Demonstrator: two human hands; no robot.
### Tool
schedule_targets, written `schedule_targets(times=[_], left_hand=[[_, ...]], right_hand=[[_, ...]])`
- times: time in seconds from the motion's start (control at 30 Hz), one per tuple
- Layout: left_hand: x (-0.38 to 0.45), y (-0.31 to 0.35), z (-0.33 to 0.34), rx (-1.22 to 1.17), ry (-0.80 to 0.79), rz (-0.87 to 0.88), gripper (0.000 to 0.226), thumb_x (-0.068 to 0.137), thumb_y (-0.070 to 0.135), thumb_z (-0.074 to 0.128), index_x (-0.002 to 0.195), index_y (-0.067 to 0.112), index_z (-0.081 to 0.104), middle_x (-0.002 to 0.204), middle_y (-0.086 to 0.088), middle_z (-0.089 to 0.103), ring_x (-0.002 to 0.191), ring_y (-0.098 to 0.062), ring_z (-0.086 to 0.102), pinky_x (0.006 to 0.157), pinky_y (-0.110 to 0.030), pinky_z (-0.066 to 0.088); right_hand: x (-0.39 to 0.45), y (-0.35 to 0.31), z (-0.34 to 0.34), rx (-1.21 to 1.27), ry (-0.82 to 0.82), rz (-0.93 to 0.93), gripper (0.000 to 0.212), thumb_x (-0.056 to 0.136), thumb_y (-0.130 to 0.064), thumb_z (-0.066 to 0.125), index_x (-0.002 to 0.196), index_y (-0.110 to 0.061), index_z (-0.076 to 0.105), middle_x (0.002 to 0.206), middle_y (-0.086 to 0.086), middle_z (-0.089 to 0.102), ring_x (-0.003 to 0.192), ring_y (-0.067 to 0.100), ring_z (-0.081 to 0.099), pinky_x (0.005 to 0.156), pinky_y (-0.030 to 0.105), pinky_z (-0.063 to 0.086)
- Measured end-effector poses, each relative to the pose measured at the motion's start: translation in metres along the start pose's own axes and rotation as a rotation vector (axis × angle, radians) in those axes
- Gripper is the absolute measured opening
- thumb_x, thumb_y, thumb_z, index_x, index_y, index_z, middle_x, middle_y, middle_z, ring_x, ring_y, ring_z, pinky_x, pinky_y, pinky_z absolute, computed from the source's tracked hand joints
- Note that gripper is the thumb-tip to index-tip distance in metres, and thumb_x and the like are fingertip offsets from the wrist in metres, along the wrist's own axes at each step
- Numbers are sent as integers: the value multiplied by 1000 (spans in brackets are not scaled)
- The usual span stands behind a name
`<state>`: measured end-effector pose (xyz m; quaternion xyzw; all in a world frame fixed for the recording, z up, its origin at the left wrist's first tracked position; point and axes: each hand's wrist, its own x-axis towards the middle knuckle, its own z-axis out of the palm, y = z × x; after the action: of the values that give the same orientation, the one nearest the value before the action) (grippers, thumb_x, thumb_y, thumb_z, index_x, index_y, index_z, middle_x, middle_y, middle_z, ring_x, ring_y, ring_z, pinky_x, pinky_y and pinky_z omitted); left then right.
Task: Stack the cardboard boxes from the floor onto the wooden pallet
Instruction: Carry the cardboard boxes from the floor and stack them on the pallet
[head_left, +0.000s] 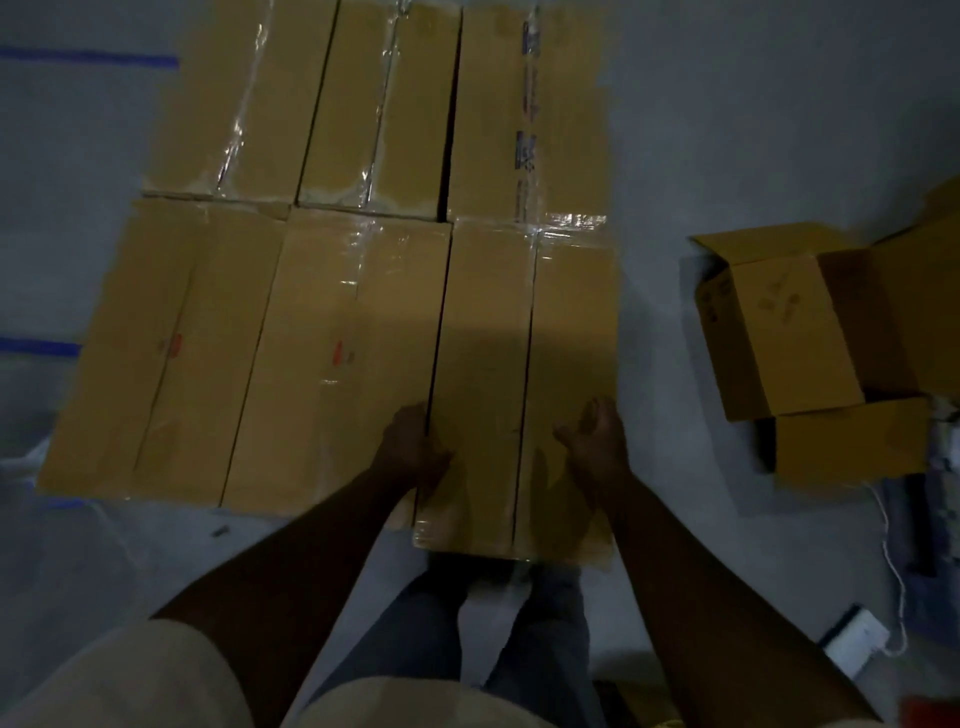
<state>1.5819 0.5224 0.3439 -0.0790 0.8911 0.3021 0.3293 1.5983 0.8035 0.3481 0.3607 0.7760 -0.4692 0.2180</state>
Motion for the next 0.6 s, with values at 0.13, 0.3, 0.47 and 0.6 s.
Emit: schedule_targets(times=[0.13, 0.3, 0.47, 0.6], left_hand=[[6, 8, -1, -19, 49, -80, 84, 74, 44, 72, 140, -2, 47, 132, -25, 50, 125, -41, 48, 100, -42, 42], [15, 16, 10, -81, 71, -153, 83, 71, 58, 76, 137, 11, 56, 127, -17, 56, 117, -36, 58, 98, -44, 51], [25, -6, 31, -56, 171, -184, 91, 64, 72, 65, 130, 9, 61, 119, -15, 63, 110, -34, 60, 93, -44, 52], [9, 9, 20, -46, 227, -192, 74, 73, 44, 83, 132, 6, 61, 117, -18, 60, 108, -35, 56, 90, -41, 48]], right_hand=[[29, 0, -3, -3, 101, 65, 101, 84, -40, 81, 162, -30, 17, 165, 7, 32, 147, 38, 38, 115, 61, 36], [45, 11, -4, 109, -12, 107, 106, 83, -32, 84, 164, -31, 16, 164, 8, 36, 144, 39, 43, 109, 60, 47], [45, 11, 0, 145, 3, 110, 104, 87, -20, 82, 165, -29, 14, 165, 8, 33, 146, 38, 40, 111, 55, 46], [42, 18, 2, 117, -1, 64, 105, 84, -22, 85, 164, -28, 18, 162, 8, 38, 144, 37, 43, 112, 59, 44]])
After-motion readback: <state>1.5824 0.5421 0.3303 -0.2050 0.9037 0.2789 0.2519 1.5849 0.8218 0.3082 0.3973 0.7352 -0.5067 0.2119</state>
